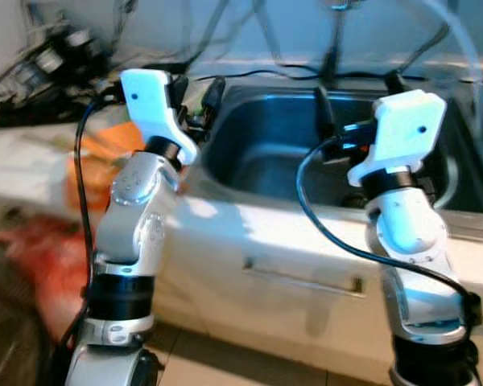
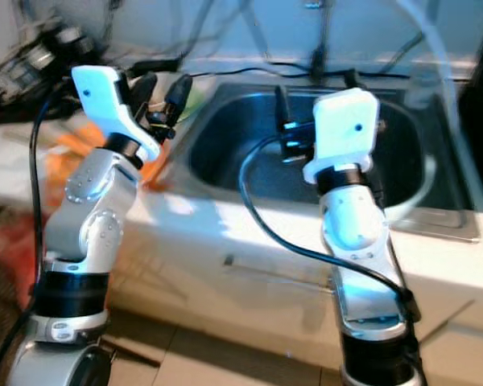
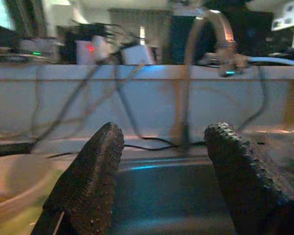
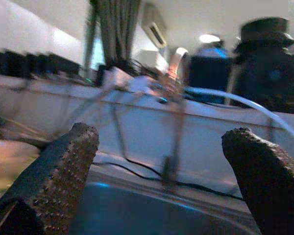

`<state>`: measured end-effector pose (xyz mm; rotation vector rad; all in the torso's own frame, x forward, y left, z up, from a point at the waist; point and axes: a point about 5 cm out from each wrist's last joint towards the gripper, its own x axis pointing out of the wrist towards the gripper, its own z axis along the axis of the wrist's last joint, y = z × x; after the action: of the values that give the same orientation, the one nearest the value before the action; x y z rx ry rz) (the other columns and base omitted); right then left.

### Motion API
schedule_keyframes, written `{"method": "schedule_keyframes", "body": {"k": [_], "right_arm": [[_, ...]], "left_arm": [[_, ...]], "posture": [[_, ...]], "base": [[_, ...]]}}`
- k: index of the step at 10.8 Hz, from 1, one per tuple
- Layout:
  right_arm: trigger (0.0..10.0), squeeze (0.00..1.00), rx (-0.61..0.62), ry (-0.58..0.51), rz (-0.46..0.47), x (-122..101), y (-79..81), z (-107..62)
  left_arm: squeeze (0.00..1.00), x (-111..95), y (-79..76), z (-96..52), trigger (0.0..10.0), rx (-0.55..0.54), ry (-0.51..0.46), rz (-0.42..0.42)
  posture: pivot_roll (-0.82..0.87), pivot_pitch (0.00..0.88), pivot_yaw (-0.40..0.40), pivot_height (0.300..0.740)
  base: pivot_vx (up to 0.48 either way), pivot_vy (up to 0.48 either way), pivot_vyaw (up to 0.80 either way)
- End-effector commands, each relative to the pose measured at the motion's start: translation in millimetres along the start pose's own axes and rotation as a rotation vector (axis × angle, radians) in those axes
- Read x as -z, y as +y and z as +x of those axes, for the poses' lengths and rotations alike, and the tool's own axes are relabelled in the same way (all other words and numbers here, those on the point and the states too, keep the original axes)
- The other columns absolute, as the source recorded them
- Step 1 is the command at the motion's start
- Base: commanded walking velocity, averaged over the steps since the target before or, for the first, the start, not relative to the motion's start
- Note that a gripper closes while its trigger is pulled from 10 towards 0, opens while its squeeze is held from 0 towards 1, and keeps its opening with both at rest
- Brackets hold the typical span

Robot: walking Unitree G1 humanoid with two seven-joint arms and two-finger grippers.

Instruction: Kitchen organization

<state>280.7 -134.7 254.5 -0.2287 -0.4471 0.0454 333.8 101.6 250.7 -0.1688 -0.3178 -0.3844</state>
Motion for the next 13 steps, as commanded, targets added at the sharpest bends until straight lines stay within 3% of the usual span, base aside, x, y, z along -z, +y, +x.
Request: {"method": "schedule_keyframes", "body": {"k": [1,3,7,13], "right_arm": [[10.0,0.0,-0.024,-0.016,0.016,-5,7.4,0.6],[10.0,0.0,-0.028,-0.003,0.015,-2,8.9,-1.4],[10.0,0.0,-0.036,0.016,0.023,1,10.0,-2.9],[10.0,0.0,0.036,0.241,0.21,28,11.4,-2.4]], "left_arm": [[0.0,-5,10.5,-3.2,10.0,-0.03,-0.005,0.012],[0.0,-6,9.7,-3.4,10.0,-0.023,-0.018,-0.054],[0.0,-1,6.5,-6.6,10.0,-0.008,-0.002,-0.06],[0.0,34,38.2,-24.4,10.0,-0.204,0.14,0.098]], "posture": [[-0.03,0.0,0.104,0.74],[-0.03,0.0,0.104,0.74],[-0.03,0.0,0.103,0.74],[-0.03,0.0,0.1,0.74]], "base": [[0.315,0.0,0.0],[0.163,0.0,0.0],[0.0,0.0,0.0],[0.0,0.0,0.0]]}}
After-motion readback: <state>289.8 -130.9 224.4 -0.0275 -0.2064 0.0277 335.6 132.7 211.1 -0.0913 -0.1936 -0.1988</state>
